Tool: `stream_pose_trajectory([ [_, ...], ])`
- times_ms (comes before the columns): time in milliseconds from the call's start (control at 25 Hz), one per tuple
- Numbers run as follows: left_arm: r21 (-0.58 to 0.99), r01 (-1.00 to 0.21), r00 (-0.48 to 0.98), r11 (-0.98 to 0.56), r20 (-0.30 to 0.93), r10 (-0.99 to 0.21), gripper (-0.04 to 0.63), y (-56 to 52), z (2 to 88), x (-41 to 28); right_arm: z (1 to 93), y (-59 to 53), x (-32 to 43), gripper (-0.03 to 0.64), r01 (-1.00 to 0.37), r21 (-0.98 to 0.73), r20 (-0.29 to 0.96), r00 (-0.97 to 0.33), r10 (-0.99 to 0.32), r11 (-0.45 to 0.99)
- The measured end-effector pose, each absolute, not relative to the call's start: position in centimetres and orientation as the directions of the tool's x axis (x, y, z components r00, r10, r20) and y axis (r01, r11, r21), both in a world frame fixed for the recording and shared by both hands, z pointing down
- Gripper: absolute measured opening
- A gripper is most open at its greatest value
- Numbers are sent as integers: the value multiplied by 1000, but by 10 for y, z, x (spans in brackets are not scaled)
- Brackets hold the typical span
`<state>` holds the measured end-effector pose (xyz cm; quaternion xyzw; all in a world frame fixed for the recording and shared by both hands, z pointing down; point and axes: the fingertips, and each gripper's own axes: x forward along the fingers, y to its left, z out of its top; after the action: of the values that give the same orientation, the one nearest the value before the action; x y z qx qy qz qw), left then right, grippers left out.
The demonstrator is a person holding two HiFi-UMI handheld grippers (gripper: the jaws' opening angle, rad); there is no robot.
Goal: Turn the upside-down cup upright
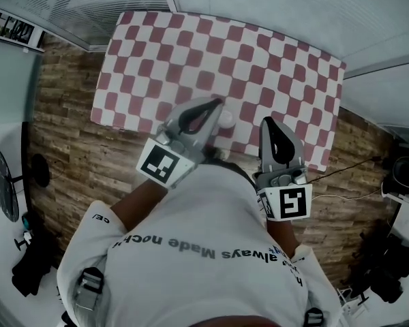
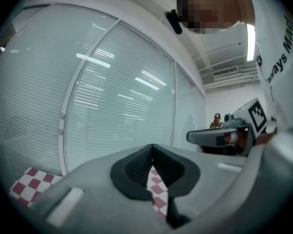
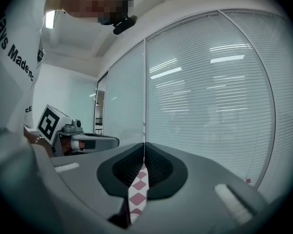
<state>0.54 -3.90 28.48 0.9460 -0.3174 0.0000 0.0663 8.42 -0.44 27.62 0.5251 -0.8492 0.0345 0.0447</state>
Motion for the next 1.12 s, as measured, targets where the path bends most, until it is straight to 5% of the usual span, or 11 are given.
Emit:
stream_pose_trajectory([
  [560,162,-560,827,-813,48,-560,5,-42,311,-22,310,-11,50,58,-878,-19,156,-474,-866,478],
  [1120,190,-576,818,-795,124,-562,5,-36,379,-30,381,3,49,221,-868,-51,213,-493,-843,494],
])
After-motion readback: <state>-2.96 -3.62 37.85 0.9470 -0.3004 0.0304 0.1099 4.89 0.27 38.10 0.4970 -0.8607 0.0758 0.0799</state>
